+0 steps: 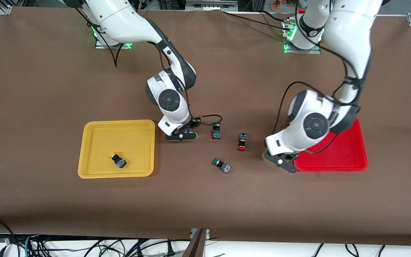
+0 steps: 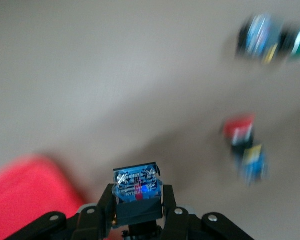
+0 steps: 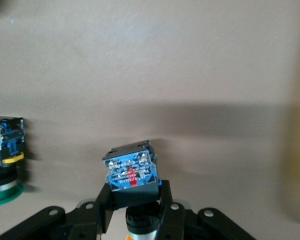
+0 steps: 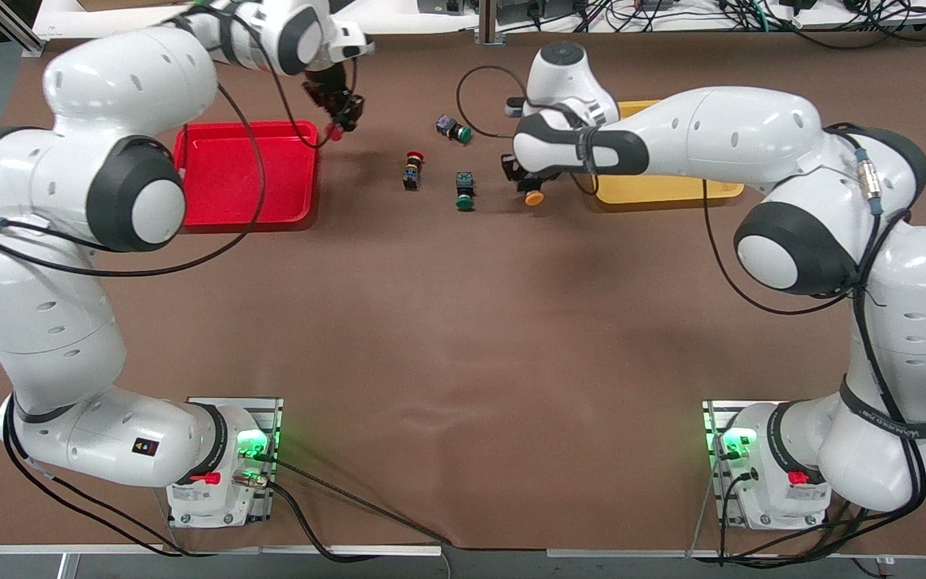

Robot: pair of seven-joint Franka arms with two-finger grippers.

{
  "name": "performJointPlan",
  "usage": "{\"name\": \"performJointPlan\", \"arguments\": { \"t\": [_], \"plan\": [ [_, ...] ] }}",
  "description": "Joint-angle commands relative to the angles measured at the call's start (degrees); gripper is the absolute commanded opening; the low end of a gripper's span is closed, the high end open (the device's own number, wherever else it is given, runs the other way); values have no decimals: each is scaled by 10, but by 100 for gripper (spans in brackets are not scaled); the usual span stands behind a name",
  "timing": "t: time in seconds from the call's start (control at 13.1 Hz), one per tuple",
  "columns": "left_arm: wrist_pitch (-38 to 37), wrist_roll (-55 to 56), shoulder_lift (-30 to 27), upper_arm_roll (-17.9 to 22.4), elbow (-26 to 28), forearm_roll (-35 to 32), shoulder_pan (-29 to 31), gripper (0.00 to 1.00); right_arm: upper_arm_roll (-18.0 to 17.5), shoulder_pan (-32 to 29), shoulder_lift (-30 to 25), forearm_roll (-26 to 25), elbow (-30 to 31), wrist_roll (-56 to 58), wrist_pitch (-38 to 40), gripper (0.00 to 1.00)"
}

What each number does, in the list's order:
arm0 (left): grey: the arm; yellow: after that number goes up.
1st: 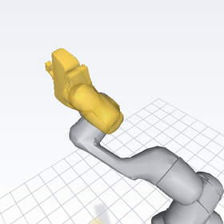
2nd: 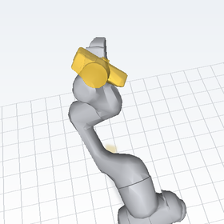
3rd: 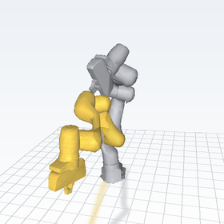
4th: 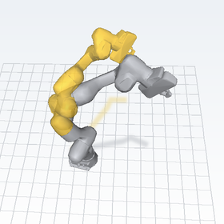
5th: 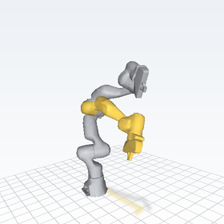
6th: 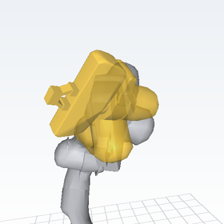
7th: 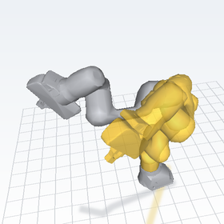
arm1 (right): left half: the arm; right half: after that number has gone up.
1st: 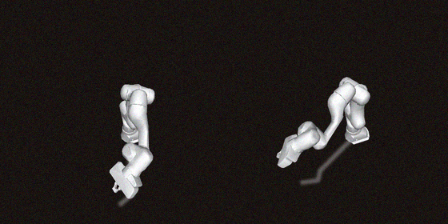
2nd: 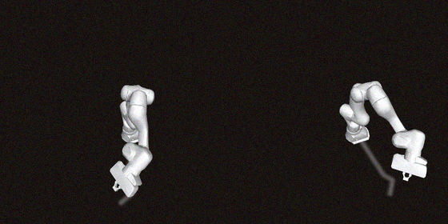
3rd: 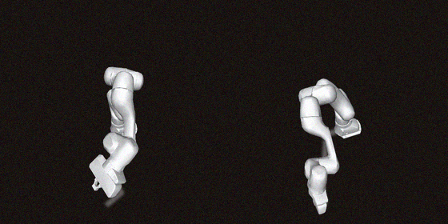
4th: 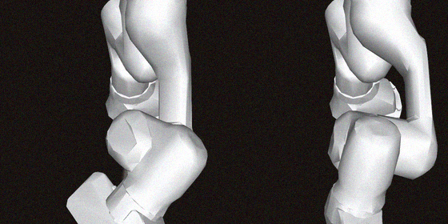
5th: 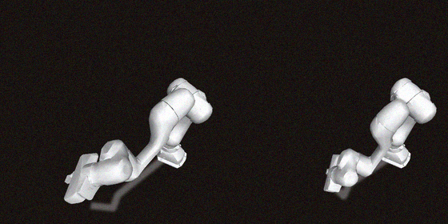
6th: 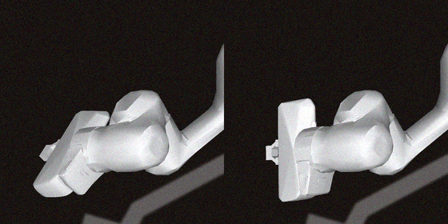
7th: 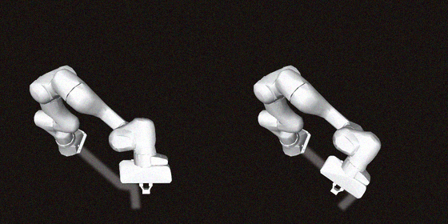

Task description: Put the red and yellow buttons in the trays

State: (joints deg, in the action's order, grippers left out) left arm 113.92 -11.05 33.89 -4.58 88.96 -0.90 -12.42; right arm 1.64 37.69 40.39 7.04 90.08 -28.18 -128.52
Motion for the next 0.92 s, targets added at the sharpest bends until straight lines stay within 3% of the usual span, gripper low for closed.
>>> {"name": "performJointPlan", "arguments": {
  "t": [0.0,0.15,0.31,0.38,0.46,0.54,0.61,0.69,0.84],
  "plan": [
    [-53,-12,-8,1,31,-100,27,0,63,-3,-57,-5,14,123,69,0],
    [-23,-13,-5,0,57,-174,47,0,115,-3,-58,-2,19,232,71,0],
    [64,-14,-6,0,112,-180,68,3,130,-26,-55,4,63,259,30,8],
    [107,-14,-8,-1,139,-180,84,25,130,-28,-58,4,103,265,-15,11],
    [116,-20,-17,-4,147,-180,88,99,130,-29,-58,4,134,280,-58,16],
    [97,-26,-33,-7,147,-180,80,100,131,-32,-56,4,140,289,-71,36],
    [63,-15,-47,-17,141,-170,71,100,130,-40,-54,4,139,291,-71,71],
    [44,9,-59,-34,132,-154,69,100,131,-42,-58,5,135,291,-70,97],
    [39,105,-65,-84,112,-109,66,100,131,-42,-87,5,124,292,-40,99]
  ]
}}
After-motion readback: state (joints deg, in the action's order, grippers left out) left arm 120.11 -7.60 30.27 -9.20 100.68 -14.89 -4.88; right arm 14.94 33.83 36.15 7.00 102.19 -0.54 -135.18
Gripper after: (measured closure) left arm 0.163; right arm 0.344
